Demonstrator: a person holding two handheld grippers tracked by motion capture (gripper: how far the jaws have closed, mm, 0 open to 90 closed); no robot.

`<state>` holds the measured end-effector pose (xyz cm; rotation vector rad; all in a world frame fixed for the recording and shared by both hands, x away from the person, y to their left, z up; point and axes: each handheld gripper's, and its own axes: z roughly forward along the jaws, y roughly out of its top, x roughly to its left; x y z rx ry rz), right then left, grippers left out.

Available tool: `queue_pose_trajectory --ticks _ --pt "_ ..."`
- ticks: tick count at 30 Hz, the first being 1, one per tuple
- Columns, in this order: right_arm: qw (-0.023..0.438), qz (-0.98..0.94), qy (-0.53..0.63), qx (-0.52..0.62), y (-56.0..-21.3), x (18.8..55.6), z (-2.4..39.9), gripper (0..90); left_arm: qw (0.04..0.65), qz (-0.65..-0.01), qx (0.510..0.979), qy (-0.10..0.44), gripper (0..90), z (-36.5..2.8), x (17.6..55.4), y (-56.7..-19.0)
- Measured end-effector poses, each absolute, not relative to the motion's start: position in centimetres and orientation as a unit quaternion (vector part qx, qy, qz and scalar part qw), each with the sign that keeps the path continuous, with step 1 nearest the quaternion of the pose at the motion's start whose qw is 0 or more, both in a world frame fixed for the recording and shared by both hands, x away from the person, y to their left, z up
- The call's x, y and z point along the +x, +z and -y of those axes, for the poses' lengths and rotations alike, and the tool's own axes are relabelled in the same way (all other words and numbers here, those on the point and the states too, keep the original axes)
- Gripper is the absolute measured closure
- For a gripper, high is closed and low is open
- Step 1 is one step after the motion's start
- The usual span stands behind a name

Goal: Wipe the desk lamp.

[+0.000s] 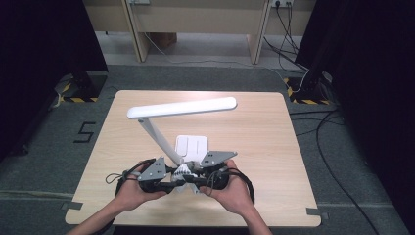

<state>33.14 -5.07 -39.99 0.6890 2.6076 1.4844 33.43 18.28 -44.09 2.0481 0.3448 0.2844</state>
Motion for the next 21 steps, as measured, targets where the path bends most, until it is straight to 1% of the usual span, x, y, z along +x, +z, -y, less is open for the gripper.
queue_pose_trajectory --ticks 3,4,5,6,7,8,9,10,11,14,18,21 --pt "0.027 -0.841 0.49 0.226 -40.0 33.3 4.9 74.7 0.502 -0.153 0.843 0.114 71.8 -18.7 33.4 -44.0" --pt "0.025 -0.839 0.494 0.229 -40.1 33.3 4.8 72.0 0.505 -0.156 0.842 0.111 71.8 -18.9 33.3 -43.9" --pt "0.024 -0.834 0.499 0.233 -40.1 33.4 4.6 66.9 0.506 -0.164 0.84 0.106 73.2 -19.2 33.3 -43.8" --pt "0.024 -0.834 0.499 0.233 -40.1 33.4 4.6 66.9 0.506 -0.164 0.84 0.106 73.5 -19.2 33.3 -43.8" --pt "0.025 -0.833 0.502 0.233 -40.1 33.4 4.5 63.8 0.507 -0.168 0.839 0.103 73.5 -19.4 33.3 -43.7" --pt "0.025 -0.827 0.509 0.239 -40.0 33.5 4.5 57.0 0.504 -0.179 0.839 0.105 73.9 -19.8 33.2 -43.6" --pt "0.025 -0.827 0.509 0.239 -40.0 33.5 4.5 57.0 0.504 -0.179 0.839 0.105 74.0 -19.8 33.2 -43.6" --pt "0.029 -0.815 0.523 0.248 -39.7 33.7 4.7 52.2 0.5 -0.183 0.84 0.108 74.1 -20.0 33.2 -43.6" --pt "0.029 -0.815 0.523 0.248 -39.7 33.7 4.7 52.2 0.497 -0.187 0.84 0.108 74.1 -20.2 33.2 -43.6" --pt "0.04 -0.797 0.543 0.262 -39.3 34.2 5.4 48.4 0.485 -0.196 0.844 0.114 74.2 -21.0 33.0 -43.5" --pt "0.044 -0.776 0.565 0.277 -39.3 34.9 6.1 47.9 0.475 -0.203 0.847 0.123 74.1 -21.5 32.6 -43.3" --pt "0.048 -0.765 0.574 0.289 -39.4 35.3 6.5 47.8 0.467 -0.221 0.847 0.127 74.0 -22.4 32.2 -43.3"
